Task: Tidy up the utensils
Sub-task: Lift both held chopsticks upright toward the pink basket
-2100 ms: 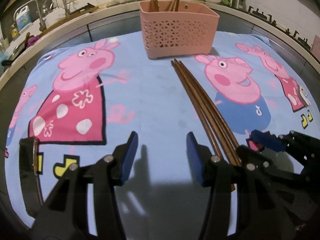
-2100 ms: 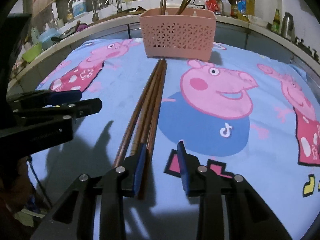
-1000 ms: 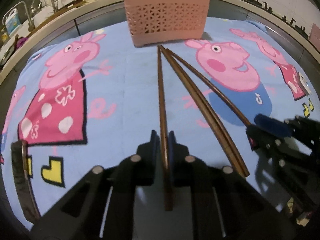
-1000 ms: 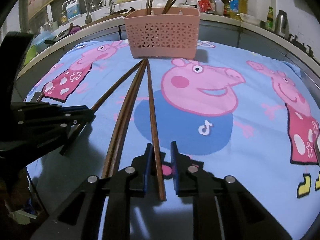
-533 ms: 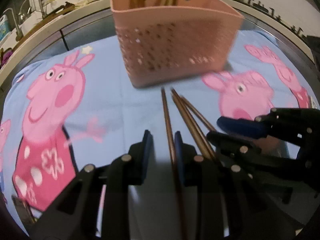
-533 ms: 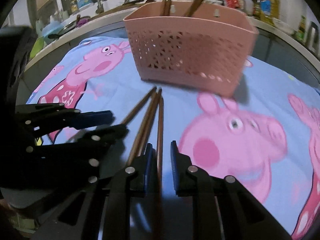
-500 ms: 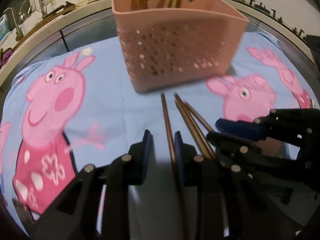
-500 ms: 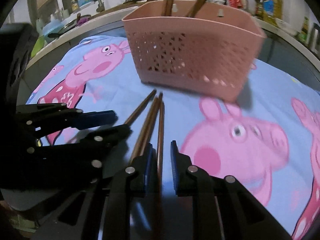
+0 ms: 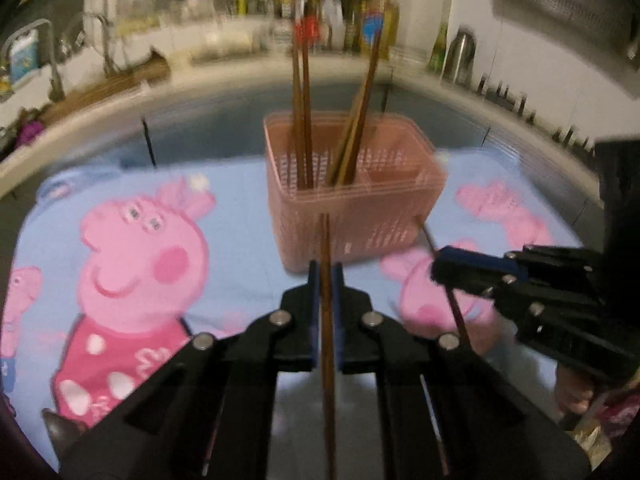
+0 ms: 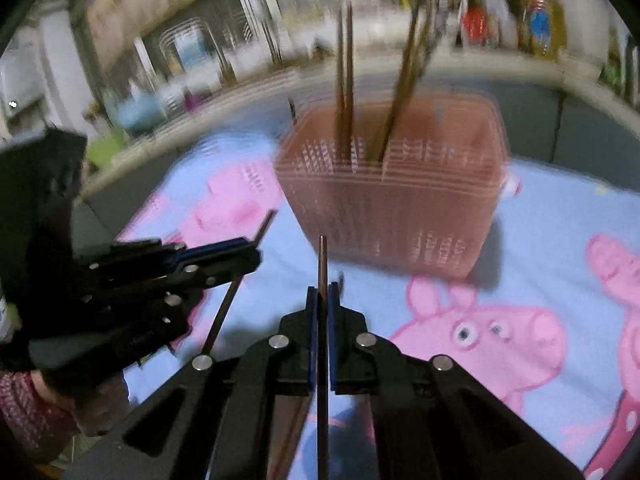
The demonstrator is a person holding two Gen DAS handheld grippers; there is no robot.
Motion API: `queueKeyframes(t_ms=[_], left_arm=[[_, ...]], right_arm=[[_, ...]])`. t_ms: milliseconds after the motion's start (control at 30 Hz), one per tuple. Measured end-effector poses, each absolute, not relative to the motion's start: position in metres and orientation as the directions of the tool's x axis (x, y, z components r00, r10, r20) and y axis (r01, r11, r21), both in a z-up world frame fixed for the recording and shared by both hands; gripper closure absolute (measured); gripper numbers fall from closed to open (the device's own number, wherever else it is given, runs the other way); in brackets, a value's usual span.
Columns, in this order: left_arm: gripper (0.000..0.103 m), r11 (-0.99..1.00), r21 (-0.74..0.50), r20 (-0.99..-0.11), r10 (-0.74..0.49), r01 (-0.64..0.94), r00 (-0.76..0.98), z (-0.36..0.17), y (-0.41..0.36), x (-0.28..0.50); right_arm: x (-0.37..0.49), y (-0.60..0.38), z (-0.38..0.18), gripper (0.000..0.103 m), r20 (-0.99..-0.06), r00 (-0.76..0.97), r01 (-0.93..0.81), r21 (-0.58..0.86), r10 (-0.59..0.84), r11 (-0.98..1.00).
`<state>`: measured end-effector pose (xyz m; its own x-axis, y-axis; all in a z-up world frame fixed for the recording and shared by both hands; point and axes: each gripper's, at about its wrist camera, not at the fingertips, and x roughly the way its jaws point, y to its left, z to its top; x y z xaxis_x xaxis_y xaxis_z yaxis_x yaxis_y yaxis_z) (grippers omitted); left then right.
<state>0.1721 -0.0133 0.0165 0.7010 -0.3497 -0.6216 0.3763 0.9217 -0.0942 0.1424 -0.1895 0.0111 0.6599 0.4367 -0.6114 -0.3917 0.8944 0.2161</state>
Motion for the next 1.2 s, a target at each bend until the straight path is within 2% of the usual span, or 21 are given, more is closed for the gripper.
queueKeyframes(t_ms=[33,167,233,633,700,733,800,833,867,933,1000,1200], left_arm=[[0.098,0.923,-0.103,-0.585,-0.357,0.370,0.728,0.030,-0.006,0.159],[0.098,0.924,-0.121,-0.481,-0.373,0.362,0.793,0.058,0.013,0.120],[0.098,0.926,-0.107,-0.463,-0.368,0.362,0.806,0.062,0.014,0.107],[0.098,0.923,-0.059,-0.499,-0.358,0.381,0.789,0.056,0.006,0.095],[0.098,0.926,-0.060,-0.541,-0.343,0.372,0.768,0.050,0.006,0.106],[0.093,0.930,-0.058,-0.576,-0.328,0.363,0.748,0.044,0.005,0.115],[0.080,0.936,-0.073,-0.640,-0.309,0.344,0.703,0.027,0.005,0.136],[0.069,0.936,-0.084,-0.666,-0.307,0.341,0.680,0.018,0.005,0.145],[0.065,0.937,-0.094,-0.696,-0.303,0.335,0.651,0.009,0.004,0.156],[0.063,0.941,-0.110,-0.751,-0.290,0.321,0.593,-0.013,0.001,0.179],[0.058,0.947,-0.107,-0.791,-0.266,0.303,0.551,-0.031,-0.006,0.199],[0.058,0.955,-0.027,-0.854,-0.176,0.296,0.490,-0.074,-0.032,0.242]], right_arm=[[0.142,-0.189,0.011,0.103,-0.611,0.660,-0.392,0.216,0.437,0.894],[0.102,-0.205,0.043,0.103,-0.477,0.769,-0.379,0.197,0.426,0.904],[0.085,-0.209,0.050,0.103,-0.438,0.800,-0.367,0.184,0.410,0.912],[0.075,-0.218,0.055,0.103,-0.409,0.832,-0.328,0.185,0.376,0.926],[0.072,-0.221,0.062,0.103,-0.387,0.840,-0.329,0.191,0.379,0.925],[0.069,-0.222,0.064,0.103,-0.379,0.844,-0.329,0.193,0.380,0.924],[0.068,-0.224,0.067,0.103,-0.369,0.846,-0.332,0.200,0.385,0.922],[0.066,-0.224,0.066,0.103,-0.368,0.845,-0.333,0.203,0.387,0.921],[0.065,-0.223,0.065,0.103,-0.369,0.845,-0.333,0.204,0.388,0.920],[0.065,-0.224,0.062,0.103,-0.374,0.840,-0.333,0.213,0.392,0.918],[0.067,-0.226,0.058,0.103,-0.383,0.834,-0.333,0.223,0.397,0.916],[0.073,-0.234,0.053,0.103,-0.386,0.832,-0.324,0.243,0.398,0.914]])
